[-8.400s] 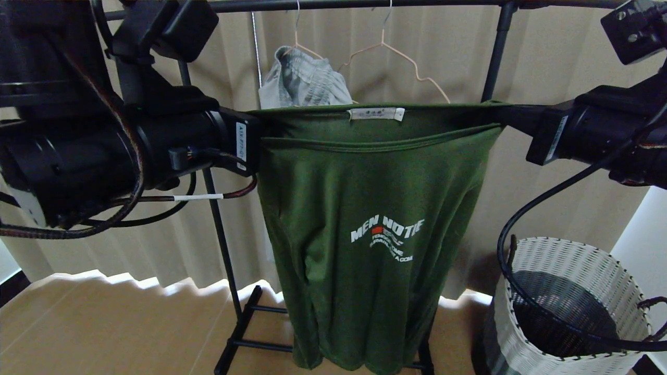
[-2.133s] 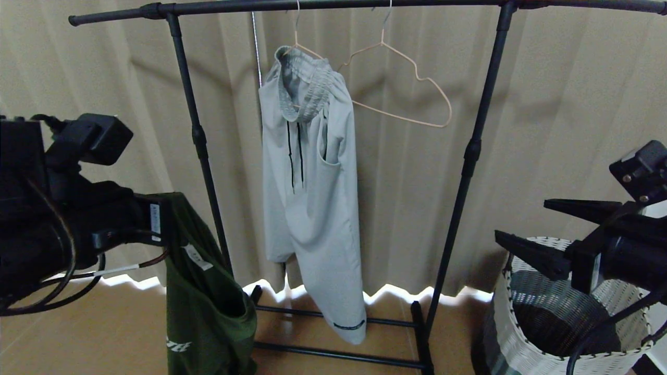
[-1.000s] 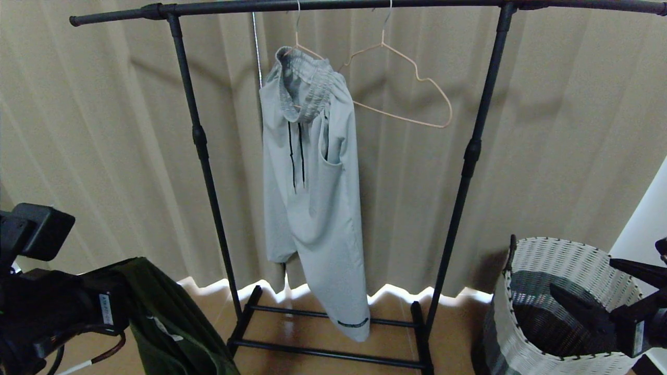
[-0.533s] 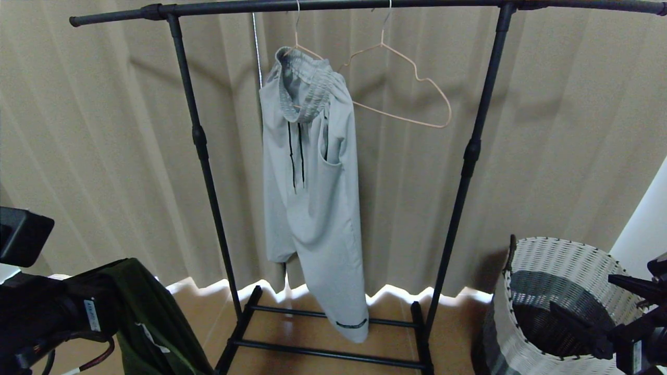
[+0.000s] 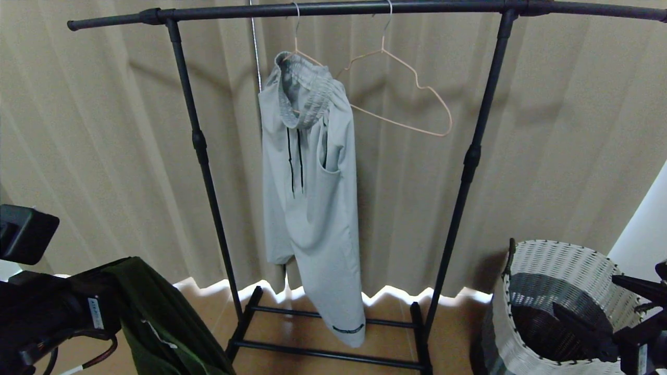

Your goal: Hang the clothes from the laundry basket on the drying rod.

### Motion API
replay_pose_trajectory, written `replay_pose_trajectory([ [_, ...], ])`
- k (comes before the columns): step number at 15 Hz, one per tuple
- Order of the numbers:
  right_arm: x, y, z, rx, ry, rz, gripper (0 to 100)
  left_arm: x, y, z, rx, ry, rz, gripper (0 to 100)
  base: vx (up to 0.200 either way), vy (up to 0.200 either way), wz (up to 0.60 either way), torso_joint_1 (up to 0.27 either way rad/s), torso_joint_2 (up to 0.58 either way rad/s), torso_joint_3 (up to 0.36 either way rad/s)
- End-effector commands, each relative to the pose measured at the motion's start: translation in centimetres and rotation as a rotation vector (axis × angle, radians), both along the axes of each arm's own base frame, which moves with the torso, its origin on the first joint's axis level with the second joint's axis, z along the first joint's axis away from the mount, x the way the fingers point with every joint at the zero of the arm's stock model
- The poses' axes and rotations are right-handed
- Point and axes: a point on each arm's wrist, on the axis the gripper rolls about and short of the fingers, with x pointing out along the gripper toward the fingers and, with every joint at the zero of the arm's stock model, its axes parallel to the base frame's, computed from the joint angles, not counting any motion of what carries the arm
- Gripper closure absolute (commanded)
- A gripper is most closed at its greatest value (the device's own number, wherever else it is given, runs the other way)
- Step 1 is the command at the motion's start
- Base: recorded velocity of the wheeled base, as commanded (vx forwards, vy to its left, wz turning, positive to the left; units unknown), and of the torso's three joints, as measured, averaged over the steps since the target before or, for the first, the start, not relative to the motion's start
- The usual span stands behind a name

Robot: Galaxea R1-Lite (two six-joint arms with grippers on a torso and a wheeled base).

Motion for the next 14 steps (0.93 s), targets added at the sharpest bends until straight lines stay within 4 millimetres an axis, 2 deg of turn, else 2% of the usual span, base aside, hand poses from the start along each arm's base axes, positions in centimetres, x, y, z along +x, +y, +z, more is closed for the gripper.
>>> replay_pose_trajectory([
  [1,-0.34,-0.05,-0.04,0.001,-0.009,0.001,0,0.23,-0.09,-0.16,0.004,0.011,-0.001,100,0.000,0.000,0.00,0.041,-0.27,-0.281],
  [3,-0.49,-0.08,-0.19,-0.001,-0.006,0.001,0,0.40,-0.13,-0.36,0.009,0.023,-0.002,100,0.000,0.000,0.00,0.093,-0.55,-0.293],
  [14,-0.64,-0.11,-0.54,-0.009,0.010,0.002,0,0.28,0.06,-0.77,0.014,0.036,0.009,100,0.000,0.000,0.00,0.210,-0.48,-0.282],
])
